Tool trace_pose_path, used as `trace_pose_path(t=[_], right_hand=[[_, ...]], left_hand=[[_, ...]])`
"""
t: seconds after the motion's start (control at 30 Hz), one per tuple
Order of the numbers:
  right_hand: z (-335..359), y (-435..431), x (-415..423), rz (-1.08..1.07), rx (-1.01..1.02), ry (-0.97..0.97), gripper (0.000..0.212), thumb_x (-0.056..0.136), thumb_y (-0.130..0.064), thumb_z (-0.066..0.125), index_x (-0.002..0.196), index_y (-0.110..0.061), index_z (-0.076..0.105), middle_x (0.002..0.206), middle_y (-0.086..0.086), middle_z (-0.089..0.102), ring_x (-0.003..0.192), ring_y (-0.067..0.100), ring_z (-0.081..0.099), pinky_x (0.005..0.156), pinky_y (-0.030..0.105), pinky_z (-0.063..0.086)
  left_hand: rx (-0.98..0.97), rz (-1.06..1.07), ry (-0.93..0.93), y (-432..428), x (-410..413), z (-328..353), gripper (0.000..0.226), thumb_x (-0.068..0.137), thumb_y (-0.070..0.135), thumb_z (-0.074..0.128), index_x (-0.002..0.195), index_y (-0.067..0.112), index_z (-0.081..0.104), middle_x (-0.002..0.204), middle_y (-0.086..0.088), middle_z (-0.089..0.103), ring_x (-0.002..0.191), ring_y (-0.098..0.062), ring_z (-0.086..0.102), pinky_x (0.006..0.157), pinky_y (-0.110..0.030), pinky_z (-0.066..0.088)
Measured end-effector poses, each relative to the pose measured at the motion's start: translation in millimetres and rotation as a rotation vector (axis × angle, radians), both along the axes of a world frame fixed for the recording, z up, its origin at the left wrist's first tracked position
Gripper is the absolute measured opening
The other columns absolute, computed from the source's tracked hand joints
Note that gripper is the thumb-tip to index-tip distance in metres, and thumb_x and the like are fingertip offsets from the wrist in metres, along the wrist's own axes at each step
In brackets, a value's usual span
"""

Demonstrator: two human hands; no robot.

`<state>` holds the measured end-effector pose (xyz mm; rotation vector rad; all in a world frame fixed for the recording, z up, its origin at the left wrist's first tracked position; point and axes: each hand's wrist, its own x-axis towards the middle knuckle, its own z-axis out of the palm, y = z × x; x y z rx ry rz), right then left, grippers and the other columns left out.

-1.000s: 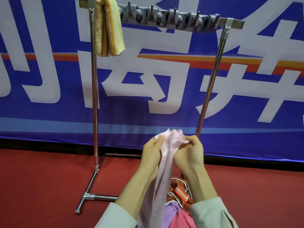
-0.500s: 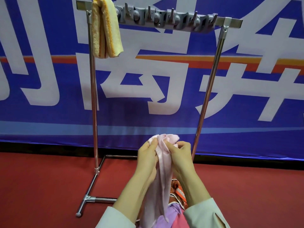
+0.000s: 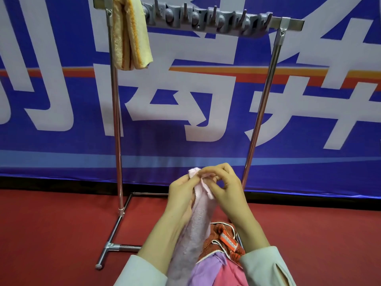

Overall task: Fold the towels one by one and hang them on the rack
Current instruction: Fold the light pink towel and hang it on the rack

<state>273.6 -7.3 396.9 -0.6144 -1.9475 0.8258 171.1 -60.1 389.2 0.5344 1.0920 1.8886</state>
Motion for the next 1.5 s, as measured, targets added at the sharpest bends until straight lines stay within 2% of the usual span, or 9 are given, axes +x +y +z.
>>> trace_pose_path(t=[0.2,0.4,0.57,0.8,0.93,1.07,1.23,1.37,1.5], right_hand=[[-4.8,4.7,-2.0,-0.025,0.047,-0.028,0.031,0.087,-0.006,0.065,0.080,-0.036,0.060,0.094,-0.004,0.051,0.081,0.005,0.055,0.075,0.007,0.040],[-4.7,7.0,0.5,0.066,0.040,-0.123,0.023,0.095,-0.005,0.055,0.102,-0.019,0.072,0.105,-0.005,0.055,0.100,-0.004,0.053,0.084,0.004,0.038],[-5.5,10.4,6.2,0.075,-0.002,-0.191,0.011,0.094,-0.008,0.057,0.093,-0.013,0.067,0.104,-0.006,0.053,0.088,-0.007,0.053,0.080,0.005,0.039],[-3.1,2.6,0.3,-0.086,-0.022,-0.013,0.016,0.100,-0.014,0.047,0.089,-0.024,0.052,0.096,-0.008,0.056,0.095,0.007,0.051,0.078,0.010,0.038],[1.5,-0.6,-3.4,-0.154,-0.120,0.029,0.012,0.103,-0.019,0.039,0.093,-0.023,0.044,0.080,-0.007,0.059,0.073,0.006,0.055,0.062,0.019,0.040],[-0.4,1.2,-4.9,-0.141,-0.198,0.079,0.023,0.100,-0.009,0.039,0.089,-0.028,0.049,0.070,-0.008,0.055,0.052,0.002,0.043,0.054,0.022,0.036],[0.3,1.7,-6.6,-0.116,-0.332,0.106,0.031,0.088,-0.001,0.039,0.070,-0.020,0.054,0.067,-0.006,0.055,0.066,0.011,0.048,0.063,0.030,0.042],[2.4,1.9,-7.6,-0.055,-0.452,0.112,0.018,0.092,-0.008,0.046,0.080,-0.015,0.057,0.080,-0.002,0.061,0.079,0.013,0.055,0.074,0.030,0.046],[-2.7,4.1,-2.8,-0.007,-0.357,0.017,0.004,0.090,-0.017,0.062,0.088,-0.015,0.060,0.092,0.002,0.067,0.089,0.016,0.063,0.081,0.033,0.052]], left_hand=[[-0.032,-0.047,-0.048,0.5,-0.2,1.4,0.021,0.093,0.012,0.059,0.100,-0.005,0.068,0.096,-0.024,0.067,0.081,-0.022,0.064,0.068,-0.022,0.054],[-0.044,-0.026,-0.082,-0.6,-8.0,1.0,0.017,0.094,0.007,0.055,0.092,-0.003,0.069,0.084,-0.019,0.065,0.066,-0.016,0.063,0.059,-0.019,0.054],[-0.074,-0.063,-0.134,1.2,-7.9,-0.5,0.026,0.098,0.006,0.047,0.111,-0.010,0.062,0.096,-0.021,0.069,0.074,-0.019,0.068,0.068,-0.022,0.057],[-0.037,-0.086,0.023,-1.2,-0.3,4.5,0.017,0.096,0.009,0.053,0.099,0.001,0.067,0.084,-0.011,0.068,0.069,-0.014,0.064,0.061,-0.021,0.054],[-0.068,-0.048,0.162,-1.9,4.8,4.6,0.015,0.091,0.010,0.059,0.092,0.005,0.073,0.082,-0.009,0.068,0.074,-0.018,0.058,0.063,-0.027,0.048],[-0.056,-0.082,0.146,-5.4,5.6,7.6,0.016,0.092,0.010,0.058,0.097,0.008,0.073,0.081,-0.005,0.071,0.070,-0.012,0.064,0.060,-0.020,0.052],[-0.052,-0.129,0.036,-7.3,2.5,7.1,0.016,0.093,0.015,0.058,0.095,0.009,0.072,0.085,-0.005,0.074,0.075,-0.012,0.069,0.069,-0.023,0.056],[-0.062,-0.119,-0.010,-5.9,2.5,6.0,0.015,0.093,0.013,0.059,0.095,0.006,0.072,0.085,-0.008,0.072,0.074,-0.013,0.068,0.064,-0.020,0.055],[-0.045,-0.145,-0.097,-6.0,1.1,6.2,0.015,0.093,0.011,0.058,0.097,0.004,0.070,0.086,-0.009,0.075,0.076,-0.012,0.072,0.066,-0.019,0.056]])
